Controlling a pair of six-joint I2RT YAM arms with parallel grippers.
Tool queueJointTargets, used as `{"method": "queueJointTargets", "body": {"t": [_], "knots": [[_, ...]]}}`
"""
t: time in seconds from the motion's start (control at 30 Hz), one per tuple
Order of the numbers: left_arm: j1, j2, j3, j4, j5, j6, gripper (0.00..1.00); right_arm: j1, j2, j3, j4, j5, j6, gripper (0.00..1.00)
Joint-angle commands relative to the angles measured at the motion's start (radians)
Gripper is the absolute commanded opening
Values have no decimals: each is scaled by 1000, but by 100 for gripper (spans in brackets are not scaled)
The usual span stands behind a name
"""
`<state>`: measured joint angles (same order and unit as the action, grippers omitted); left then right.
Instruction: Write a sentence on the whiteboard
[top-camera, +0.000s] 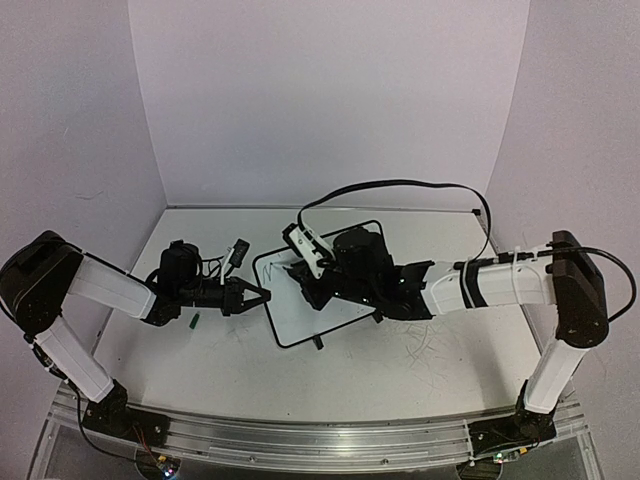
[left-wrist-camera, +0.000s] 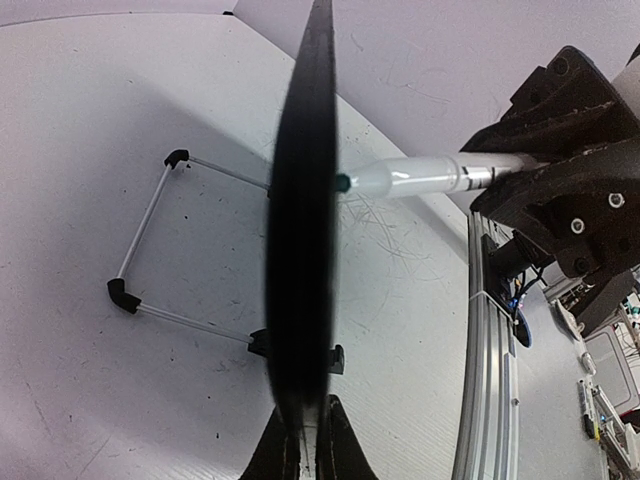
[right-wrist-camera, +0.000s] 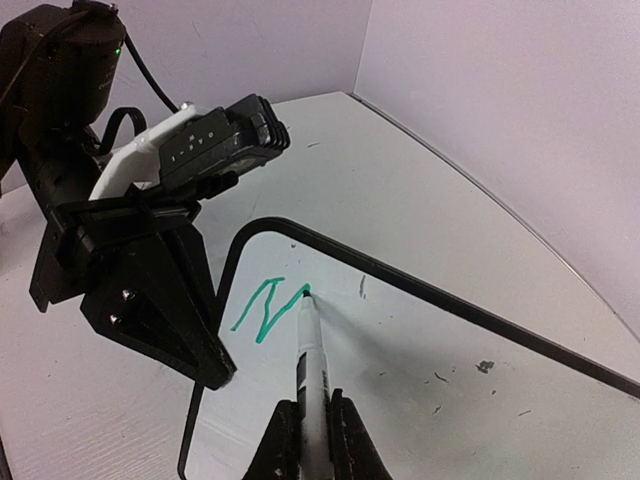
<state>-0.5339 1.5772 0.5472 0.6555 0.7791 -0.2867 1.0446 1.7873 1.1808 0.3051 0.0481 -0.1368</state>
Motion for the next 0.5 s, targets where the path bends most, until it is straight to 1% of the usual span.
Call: {"method": "queueJointTargets", "body": {"t": [0.0,0.47], "knots": [[-1,-34,-17,7,-18,60,0,-18,-31,-33,-4,26,25,0],[-1,-36,-18,6,-17,60,0,-12,-51,-83,-4,5,48,0]]}}
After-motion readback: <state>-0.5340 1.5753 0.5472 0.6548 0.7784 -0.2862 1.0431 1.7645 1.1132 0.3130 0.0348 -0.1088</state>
